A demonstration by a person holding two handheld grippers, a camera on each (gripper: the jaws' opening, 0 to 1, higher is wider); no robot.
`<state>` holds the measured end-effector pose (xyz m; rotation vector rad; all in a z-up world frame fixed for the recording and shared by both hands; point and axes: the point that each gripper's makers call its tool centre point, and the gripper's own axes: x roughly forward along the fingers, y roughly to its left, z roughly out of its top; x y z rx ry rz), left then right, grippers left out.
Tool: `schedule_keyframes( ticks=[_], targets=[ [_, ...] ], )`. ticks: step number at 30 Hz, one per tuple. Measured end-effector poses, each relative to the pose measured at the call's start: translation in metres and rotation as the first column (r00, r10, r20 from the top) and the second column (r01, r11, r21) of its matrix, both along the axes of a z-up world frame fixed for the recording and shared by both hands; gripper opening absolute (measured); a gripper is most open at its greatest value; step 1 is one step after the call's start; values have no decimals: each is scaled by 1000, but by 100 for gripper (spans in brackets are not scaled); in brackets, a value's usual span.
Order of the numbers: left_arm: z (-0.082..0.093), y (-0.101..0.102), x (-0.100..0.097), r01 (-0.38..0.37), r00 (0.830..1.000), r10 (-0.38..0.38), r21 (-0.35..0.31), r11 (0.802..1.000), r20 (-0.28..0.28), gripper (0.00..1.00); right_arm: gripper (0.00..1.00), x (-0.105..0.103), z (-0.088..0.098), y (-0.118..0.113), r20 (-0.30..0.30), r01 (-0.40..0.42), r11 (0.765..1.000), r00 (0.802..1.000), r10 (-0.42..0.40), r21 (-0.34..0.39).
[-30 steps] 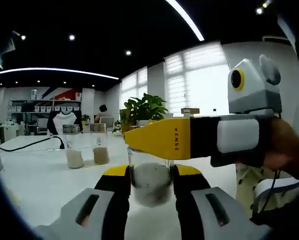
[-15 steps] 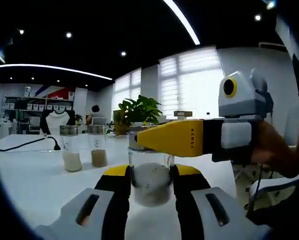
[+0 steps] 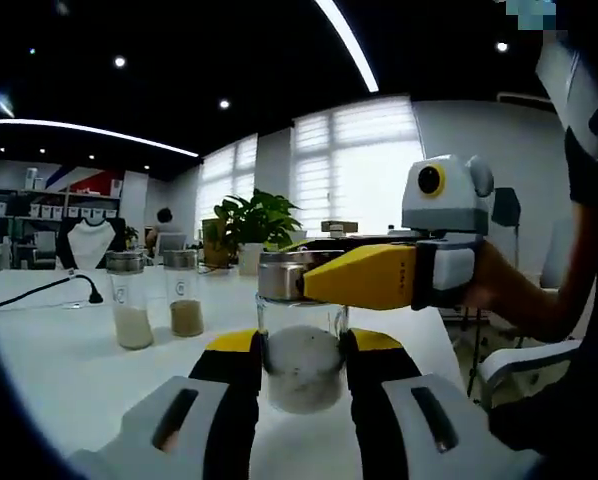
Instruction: Rotate the seasoning bottle until the label or dispensing opening points toward the visible target arrow and the bottle remains upright within the marked orientation range
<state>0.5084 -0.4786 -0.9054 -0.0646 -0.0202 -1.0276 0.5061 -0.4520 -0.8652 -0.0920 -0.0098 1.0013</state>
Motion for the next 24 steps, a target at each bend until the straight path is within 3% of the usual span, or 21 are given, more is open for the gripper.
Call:
schedule_keyframes(
  ticks=[3,14,19,21,24],
  targets=[
    [-1,2,1,10,1000,-10,-11,1000,-14,35,30,2,-2,2,-17,-16,1000,1000,16,7],
    [-1,5,2,31,999,-31,17,999,12,35,30,5,-2,4,-62,-49,998,997,52,48],
    [0,6,4,19,1000,-19,15,1000,15,35,29,7,-2,7,-67,-23,999,997,26,43],
    [-3,8,8,-5,1000,5,21,1000,4,35,29,12,-8,7,-92,32,999,995,-31,7],
    [-8,11,12,-42,999,41,50,998,5,35,29,14,-11,13,-70,53,998,996,-54,-19]
  ],
)
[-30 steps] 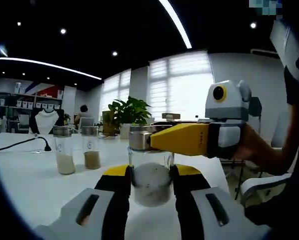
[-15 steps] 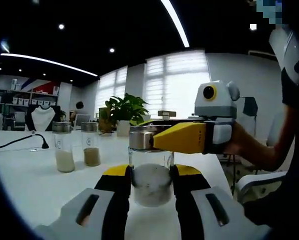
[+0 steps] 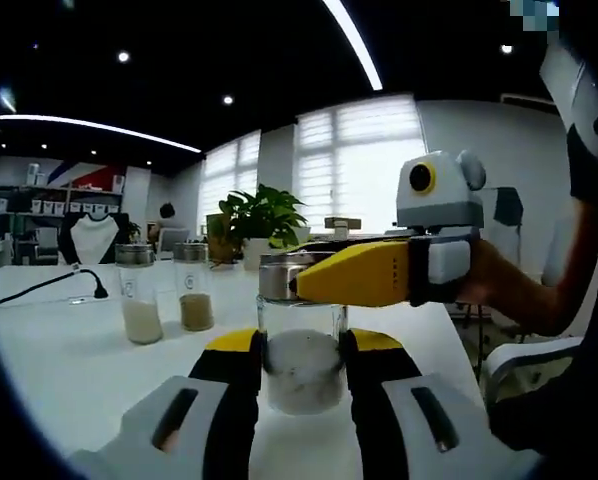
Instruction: Rotate the seasoning bottle until the label or dispensing opening points toward the visible target arrow and the bottle remains upright within the marked orientation range
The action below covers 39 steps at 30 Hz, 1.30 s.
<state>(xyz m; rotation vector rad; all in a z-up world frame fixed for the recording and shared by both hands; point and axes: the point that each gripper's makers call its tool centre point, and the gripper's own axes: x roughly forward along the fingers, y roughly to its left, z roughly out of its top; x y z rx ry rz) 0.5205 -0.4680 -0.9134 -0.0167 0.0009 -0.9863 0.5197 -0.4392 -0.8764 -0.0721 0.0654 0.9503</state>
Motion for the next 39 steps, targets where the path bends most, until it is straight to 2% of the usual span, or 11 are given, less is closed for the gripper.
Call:
schedule_keyframes(
  ticks=[5,6,9,14,20,22,24,30,33,36,39],
  targets=[
    [-1,6,5,-61,998,59,49,997,30,35,29,5,-2,1,-19,43,999,999,-43,13],
    [-3,8,6,-80,996,77,76,994,40,35,28,10,-7,-1,-48,91,996,995,-92,-4],
    [-7,10,13,-165,984,152,155,974,90,35,28,16,-11,1,-17,139,989,990,-139,-48],
    [-6,12,17,-226,971,210,156,962,110,35,28,20,-10,3,15,175,982,985,-175,-64],
    [-9,15,24,-331,939,304,188,925,159,35,28,26,-10,2,39,224,972,974,-221,-70],
    [-12,16,26,-364,927,328,220,905,182,37,28,27,-8,2,33,237,971,971,-236,-42],
    [-17,16,26,-374,924,336,247,894,183,37,28,27,-5,2,33,250,968,968,-249,-13],
    [-16,26,29,-468,881,435,214,857,186,39,28,25,1,8,52,287,958,956,-288,10],
    [-15,29,29,-491,868,458,204,847,190,39,28,27,2,10,33,283,959,958,-284,29],
    [-13,35,30,-531,844,492,196,824,214,39,28,26,3,14,35,280,959,959,-282,36],
    [-12,40,30,-559,826,524,178,810,209,39,28,26,4,18,34,276,960,960,-278,41]
  ],
)
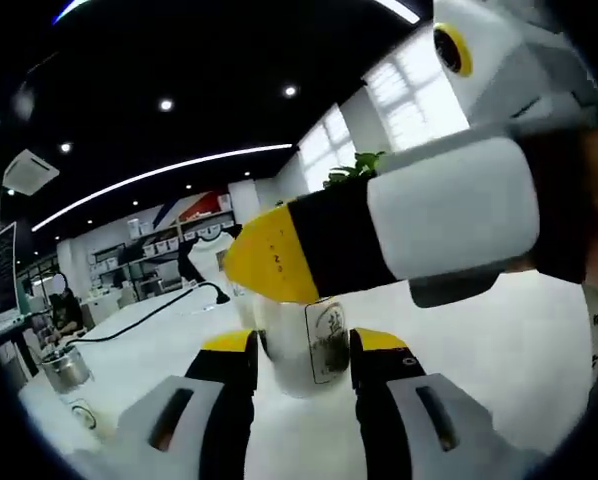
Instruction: Rotate the seasoning bottle until the label or dispensing opening points toward the visible target arrow and the bottle remains upright within the marked orientation range
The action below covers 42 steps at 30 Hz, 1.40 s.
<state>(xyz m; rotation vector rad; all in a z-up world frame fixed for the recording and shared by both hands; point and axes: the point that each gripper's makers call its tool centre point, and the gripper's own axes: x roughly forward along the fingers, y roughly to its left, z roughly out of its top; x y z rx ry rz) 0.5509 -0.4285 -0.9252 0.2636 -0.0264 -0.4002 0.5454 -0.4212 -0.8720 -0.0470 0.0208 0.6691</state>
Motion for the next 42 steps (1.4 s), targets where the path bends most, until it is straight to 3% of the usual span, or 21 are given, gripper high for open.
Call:
schedule_keyframes(
  ticks=[11,16,22,24,27,34,38,40,42],
  targets=[
    [-2,8,6,-61,998,61,-25,998,0,37,28,-3,-3,9,-9,-21,1000,1000,21,2],
    [4,8,2,-22,1000,24,-66,998,19,36,29,-3,1,8,-9,-35,999,999,35,22],
    [4,7,2,34,999,-35,-115,993,0,36,29,-3,2,9,-22,-66,998,998,66,10],
    [7,5,1,72,997,-72,-161,984,9,36,29,-6,5,9,-14,-90,996,996,90,30],
    [8,5,2,90,996,-90,-160,983,13,35,29,-6,7,8,-22,-106,994,994,107,39],
    [14,-2,-2,203,979,-204,-226,953,17,35,29,-7,13,8,10,-132,991,991,132,21],
    [12,-5,-3,243,967,-254,-286,927,-4,35,29,-4,10,7,-9,-144,989,989,144,34],
    [11,-6,-4,254,964,-266,-286,924,-4,35,29,-5,10,7,-16,-151,988,988,152,30],
    [14,-9,-9,296,951,-308,-323,899,12,35,29,-7,11,7,-12,-171,984,985,172,40]
  ],
)
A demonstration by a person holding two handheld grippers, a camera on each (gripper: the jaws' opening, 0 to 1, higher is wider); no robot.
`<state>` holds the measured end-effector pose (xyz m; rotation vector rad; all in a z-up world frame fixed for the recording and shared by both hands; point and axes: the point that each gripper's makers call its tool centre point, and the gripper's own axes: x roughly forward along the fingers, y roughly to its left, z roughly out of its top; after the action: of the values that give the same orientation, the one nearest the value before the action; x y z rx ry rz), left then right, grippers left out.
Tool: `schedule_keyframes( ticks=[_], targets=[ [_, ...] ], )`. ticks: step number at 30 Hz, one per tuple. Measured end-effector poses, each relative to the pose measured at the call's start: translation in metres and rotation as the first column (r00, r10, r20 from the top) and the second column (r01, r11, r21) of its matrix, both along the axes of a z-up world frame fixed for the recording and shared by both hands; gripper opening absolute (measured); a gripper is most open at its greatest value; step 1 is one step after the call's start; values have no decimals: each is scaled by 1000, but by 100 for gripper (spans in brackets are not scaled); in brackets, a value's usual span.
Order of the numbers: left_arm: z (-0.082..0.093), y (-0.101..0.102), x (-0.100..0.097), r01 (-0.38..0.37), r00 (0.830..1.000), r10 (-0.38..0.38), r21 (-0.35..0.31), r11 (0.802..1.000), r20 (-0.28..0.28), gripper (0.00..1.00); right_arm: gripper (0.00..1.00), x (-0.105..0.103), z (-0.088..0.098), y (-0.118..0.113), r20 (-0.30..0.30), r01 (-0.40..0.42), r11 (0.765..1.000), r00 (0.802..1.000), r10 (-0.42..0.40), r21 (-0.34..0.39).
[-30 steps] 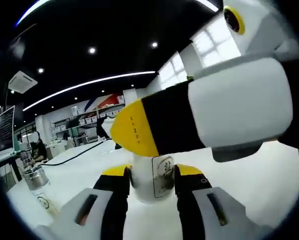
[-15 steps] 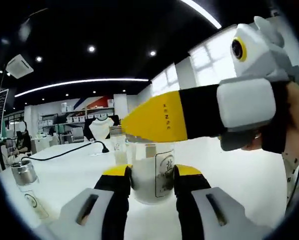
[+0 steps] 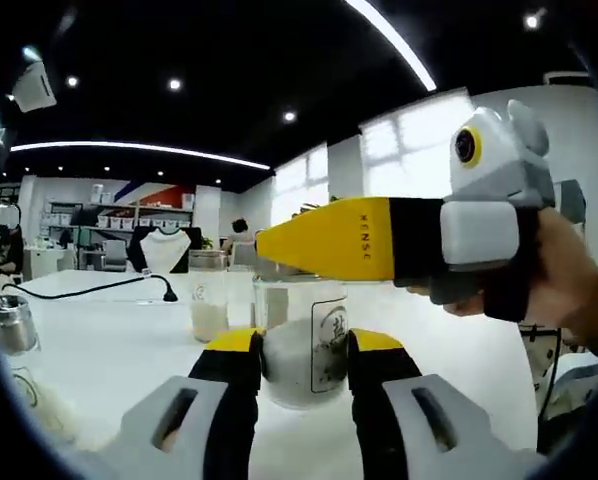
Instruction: Rotate the seasoning bottle until the label or dispensing opening points toward the visible target arrow and the bottle remains upright within the marked orientation range
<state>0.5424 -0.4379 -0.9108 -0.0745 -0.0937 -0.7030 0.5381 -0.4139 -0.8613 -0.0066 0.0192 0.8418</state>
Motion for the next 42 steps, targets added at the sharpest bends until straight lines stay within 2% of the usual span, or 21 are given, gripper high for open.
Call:
schedule_keyframes(
  ticks=[2,6,13,19,24,31,33,35,36,42],
  targets=[
    [2,-1,-3,39,999,-40,-38,999,-11,35,30,-1,2,0,-8,-10,1000,1000,10,18],
    [3,-3,-4,58,998,-58,0,998,5,35,30,-3,3,-2,-14,-18,1000,1000,18,25],
    [7,-5,-5,78,997,-78,11,997,14,35,30,-4,6,-3,-7,-17,999,1000,18,29],
    [3,-4,-5,71,997,-71,45,996,11,36,29,-4,2,-2,-20,-8,1000,1000,8,16],
    [2,-5,-6,74,997,-75,59,995,9,36,29,-5,1,-5,-31,15,999,999,-13,49],
    [-7,-6,-4,-13,1000,11,123,992,11,36,29,-3,-7,-4,-37,55,998,998,-55,20],
    [-12,2,1,-110,993,114,153,982,-18,36,29,-1,-9,-6,-37,70,997,997,-69,14],
    [-14,1,1,-151,988,147,252,956,36,36,29,-1,-11,-5,-39,77,997,996,-76,13],
    [-16,2,1,-180,984,175,270,946,41,37,29,0,-13,-5,-42,81,997,996,-80,12],
    [-18,3,0,-238,971,237,279,930,39,38,29,-2,-12,-5,-33,99,995,995,-98,26]
  ],
)
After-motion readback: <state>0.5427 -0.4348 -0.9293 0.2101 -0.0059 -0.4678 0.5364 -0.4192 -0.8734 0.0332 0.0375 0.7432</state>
